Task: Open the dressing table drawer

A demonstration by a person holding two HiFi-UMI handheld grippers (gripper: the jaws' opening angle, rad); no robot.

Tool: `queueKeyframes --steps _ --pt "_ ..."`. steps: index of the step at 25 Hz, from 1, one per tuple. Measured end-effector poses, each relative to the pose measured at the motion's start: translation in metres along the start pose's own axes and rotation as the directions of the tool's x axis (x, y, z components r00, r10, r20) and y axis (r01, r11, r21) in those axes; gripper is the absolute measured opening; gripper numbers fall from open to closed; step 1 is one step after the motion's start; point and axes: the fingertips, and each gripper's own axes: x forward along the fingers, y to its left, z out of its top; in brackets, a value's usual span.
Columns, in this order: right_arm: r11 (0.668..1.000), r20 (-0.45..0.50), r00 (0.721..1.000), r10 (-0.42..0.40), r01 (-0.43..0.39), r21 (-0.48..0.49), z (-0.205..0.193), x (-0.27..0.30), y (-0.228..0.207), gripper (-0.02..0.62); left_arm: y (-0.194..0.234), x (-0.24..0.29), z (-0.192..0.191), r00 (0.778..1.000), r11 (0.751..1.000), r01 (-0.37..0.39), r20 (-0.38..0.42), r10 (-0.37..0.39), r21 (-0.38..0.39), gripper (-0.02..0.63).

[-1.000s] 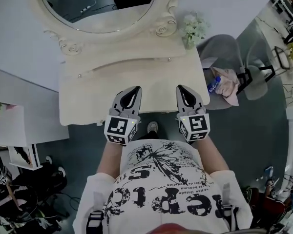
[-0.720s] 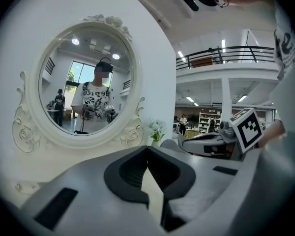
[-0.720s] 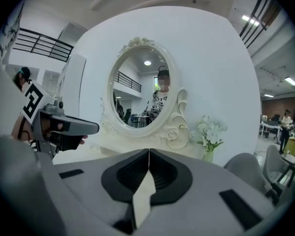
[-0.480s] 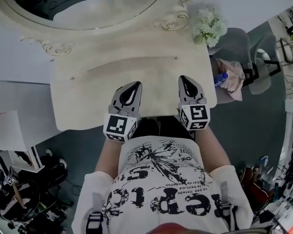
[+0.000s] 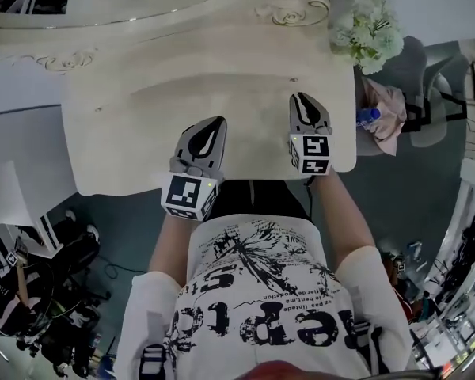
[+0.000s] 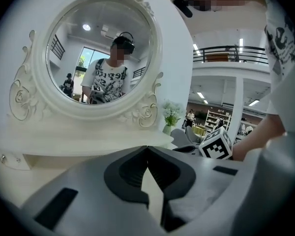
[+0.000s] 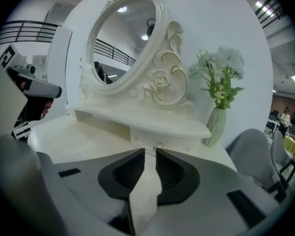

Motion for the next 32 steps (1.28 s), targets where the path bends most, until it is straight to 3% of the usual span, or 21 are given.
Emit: queueKeyframes --steps 2,5,12,22,32 --pt "1.000 -0.020 1.000 0.005 -0.004 0.020 -0.006 0.014 -0.006 0.113 0.001 0.004 -0.004 1.000 1.000 -0.011 -0.008 0.011 -0.006 0.018" --pt "0.999 -0.030 1.000 0.006 -0.005 0.033 -0.006 0.032 -0.012 0.124 0.003 0.007 -0.008 1.000 1.000 -0.025 -0.015 0.025 -0.009 0.018" --pt "0.997 -0.047 0.999 -0.007 0.011 0.077 -0.002 0.053 -0.018 0.123 0.003 0.011 -0.015 0.998 0.999 -0.044 -0.049 0.044 -0.015 0.018" --pt "0.998 -0.063 0.998 -0.026 0.029 0.060 -0.003 0.053 -0.020 0.106 -0.009 0.019 -0.011 0.997 1.000 -0.031 -0.067 0.031 0.002 0.018" --pt "0.995 -0.082 0.996 0.017 -0.009 0.100 -0.018 0.033 -0.011 0.106 -0.019 0.017 -0.014 0.997 1.000 0.004 -0.083 -0.004 0.002 0.018"
